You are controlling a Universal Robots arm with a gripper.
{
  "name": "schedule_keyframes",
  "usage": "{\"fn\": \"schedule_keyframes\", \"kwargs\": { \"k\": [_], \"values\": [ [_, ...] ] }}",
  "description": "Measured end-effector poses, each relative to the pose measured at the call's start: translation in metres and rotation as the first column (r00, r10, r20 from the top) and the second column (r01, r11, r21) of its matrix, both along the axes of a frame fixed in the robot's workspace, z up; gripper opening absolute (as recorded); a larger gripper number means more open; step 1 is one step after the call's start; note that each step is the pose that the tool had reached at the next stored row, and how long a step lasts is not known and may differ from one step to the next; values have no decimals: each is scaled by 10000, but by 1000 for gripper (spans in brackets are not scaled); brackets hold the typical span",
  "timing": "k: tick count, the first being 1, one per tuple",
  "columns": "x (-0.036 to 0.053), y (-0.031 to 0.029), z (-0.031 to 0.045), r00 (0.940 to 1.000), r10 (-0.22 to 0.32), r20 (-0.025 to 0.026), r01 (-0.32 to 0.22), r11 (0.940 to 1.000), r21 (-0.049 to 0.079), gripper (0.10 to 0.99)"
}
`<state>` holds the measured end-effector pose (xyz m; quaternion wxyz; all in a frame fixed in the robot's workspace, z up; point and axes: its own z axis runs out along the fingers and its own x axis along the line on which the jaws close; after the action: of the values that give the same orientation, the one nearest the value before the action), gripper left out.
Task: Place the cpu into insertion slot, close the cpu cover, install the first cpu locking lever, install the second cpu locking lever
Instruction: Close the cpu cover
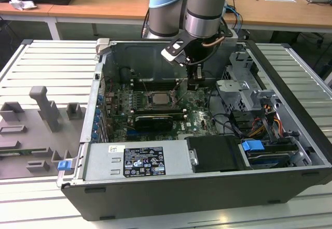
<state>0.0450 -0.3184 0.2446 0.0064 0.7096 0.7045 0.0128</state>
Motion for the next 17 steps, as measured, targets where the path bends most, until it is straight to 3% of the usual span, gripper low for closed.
{"fn": "schedule_keyframes", "kwargs": {
  "k": [17],
  "values": [
    [-49,0,0,10000,1,0,-1,10000,1,106]
  ]
}}
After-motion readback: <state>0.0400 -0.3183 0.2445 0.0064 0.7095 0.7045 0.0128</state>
